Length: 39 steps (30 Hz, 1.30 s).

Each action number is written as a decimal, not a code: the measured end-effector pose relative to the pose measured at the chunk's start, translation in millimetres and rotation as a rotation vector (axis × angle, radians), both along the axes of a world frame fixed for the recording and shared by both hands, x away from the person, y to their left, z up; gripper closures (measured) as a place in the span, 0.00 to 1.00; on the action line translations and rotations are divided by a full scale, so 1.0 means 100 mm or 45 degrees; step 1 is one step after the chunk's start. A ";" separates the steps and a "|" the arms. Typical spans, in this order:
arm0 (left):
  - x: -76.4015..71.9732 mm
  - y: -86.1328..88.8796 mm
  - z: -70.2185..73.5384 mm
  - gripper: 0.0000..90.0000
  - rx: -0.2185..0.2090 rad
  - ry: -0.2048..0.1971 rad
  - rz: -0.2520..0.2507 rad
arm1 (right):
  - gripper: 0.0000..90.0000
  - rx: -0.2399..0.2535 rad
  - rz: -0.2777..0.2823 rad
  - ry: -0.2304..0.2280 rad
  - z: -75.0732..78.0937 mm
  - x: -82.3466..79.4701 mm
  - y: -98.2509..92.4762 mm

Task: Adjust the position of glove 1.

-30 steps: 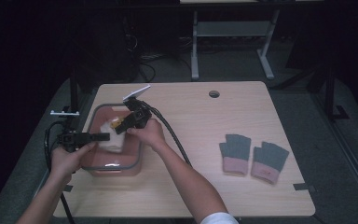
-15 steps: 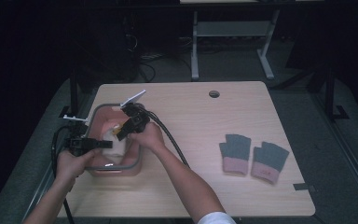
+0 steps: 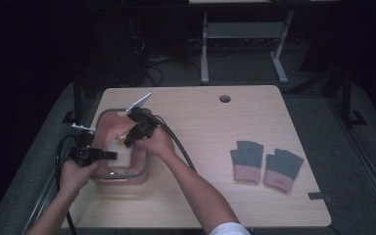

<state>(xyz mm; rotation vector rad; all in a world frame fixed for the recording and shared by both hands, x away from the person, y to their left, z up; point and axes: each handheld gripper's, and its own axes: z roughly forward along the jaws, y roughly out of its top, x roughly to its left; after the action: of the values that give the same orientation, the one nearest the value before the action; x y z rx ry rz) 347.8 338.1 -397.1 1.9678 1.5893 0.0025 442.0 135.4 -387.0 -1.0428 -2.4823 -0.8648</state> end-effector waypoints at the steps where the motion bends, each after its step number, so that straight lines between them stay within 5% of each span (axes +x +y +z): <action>1: 0.00 0.00 0.00 0.75 0.002 0.002 -0.001 | 0.65 -0.005 -0.002 -0.003 0.01 0.00 -0.01; 11: 0.00 0.03 0.10 0.61 0.050 -0.040 0.043 | 0.61 -0.003 -0.016 -0.069 0.18 -0.04 -0.13; 18: -0.01 -0.07 0.18 0.77 0.100 -0.113 0.002 | 0.60 0.043 -0.018 -0.092 0.28 -0.09 -0.27; 27: 0.09 -0.20 0.04 0.81 0.211 -0.036 -0.041 | 0.60 0.094 -0.034 -0.121 0.38 -0.14 -0.47; 34: 0.13 -0.22 0.00 0.80 0.247 0.000 -0.050 | 0.62 0.119 -0.036 -0.128 0.43 -0.14 -0.64; 39: 0.11 -0.17 0.08 0.76 0.221 -0.056 -0.025 | 0.60 0.126 -0.046 -0.147 0.47 -0.13 -0.77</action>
<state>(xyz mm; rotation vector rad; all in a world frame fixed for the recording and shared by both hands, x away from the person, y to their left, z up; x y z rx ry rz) 359.0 321.0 -389.0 2.0994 1.5873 0.1806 428.5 58.5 -339.8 -1.0342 -2.4917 -1.0753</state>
